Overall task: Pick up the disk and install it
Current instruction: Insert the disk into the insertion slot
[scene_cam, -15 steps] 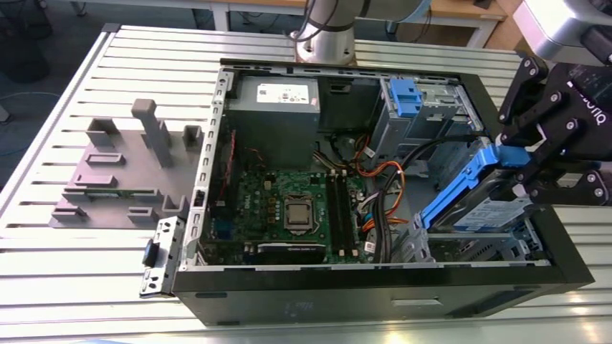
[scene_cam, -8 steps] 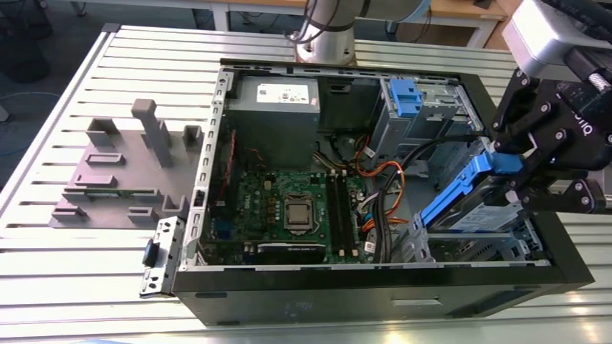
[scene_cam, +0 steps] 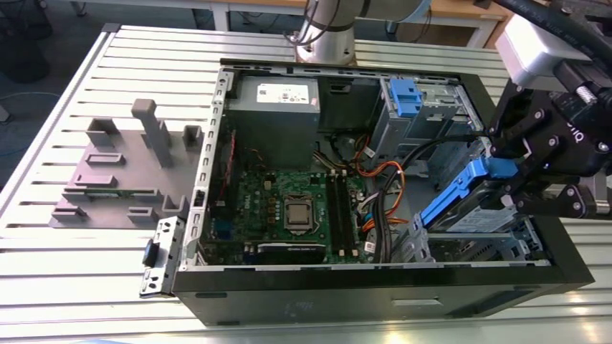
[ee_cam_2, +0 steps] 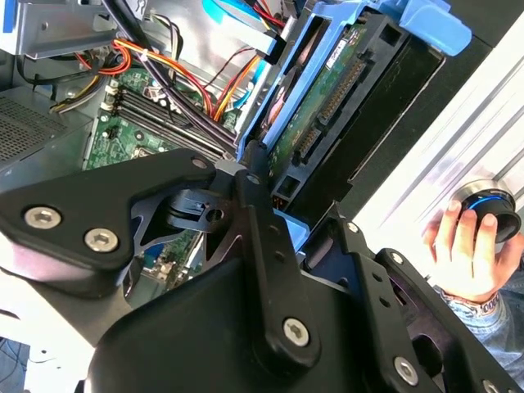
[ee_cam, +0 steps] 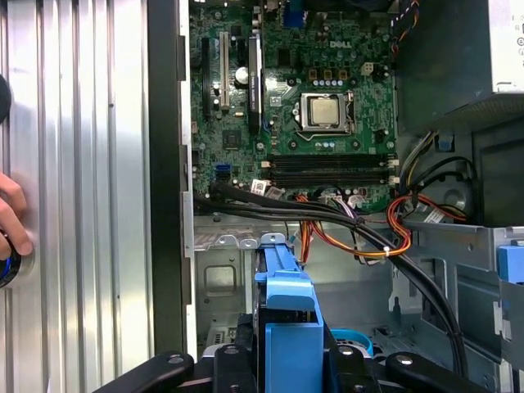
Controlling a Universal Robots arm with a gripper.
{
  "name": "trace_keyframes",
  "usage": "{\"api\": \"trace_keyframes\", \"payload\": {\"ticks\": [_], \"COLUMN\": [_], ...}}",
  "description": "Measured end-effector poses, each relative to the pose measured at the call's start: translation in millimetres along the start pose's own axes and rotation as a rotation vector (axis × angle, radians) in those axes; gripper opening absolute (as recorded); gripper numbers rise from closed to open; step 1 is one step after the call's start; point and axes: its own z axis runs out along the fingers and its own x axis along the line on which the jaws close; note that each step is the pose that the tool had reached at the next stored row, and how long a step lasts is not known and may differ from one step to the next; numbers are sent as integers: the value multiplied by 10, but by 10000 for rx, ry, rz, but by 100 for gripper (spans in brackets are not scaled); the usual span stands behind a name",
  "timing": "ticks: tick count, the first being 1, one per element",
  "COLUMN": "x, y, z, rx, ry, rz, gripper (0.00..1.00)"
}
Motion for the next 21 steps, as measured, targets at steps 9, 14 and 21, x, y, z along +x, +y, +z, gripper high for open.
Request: {"api": "trace_keyframes", "payload": {"ticks": [9, 14, 21], "x": [1, 2, 3], "y": [-1, -1, -1], "z": [19, 26, 27], "rx": [0, 0, 0], "ry": [0, 2, 3], "rz": [-1, 0, 0], "gripper": [37, 37, 38]}}
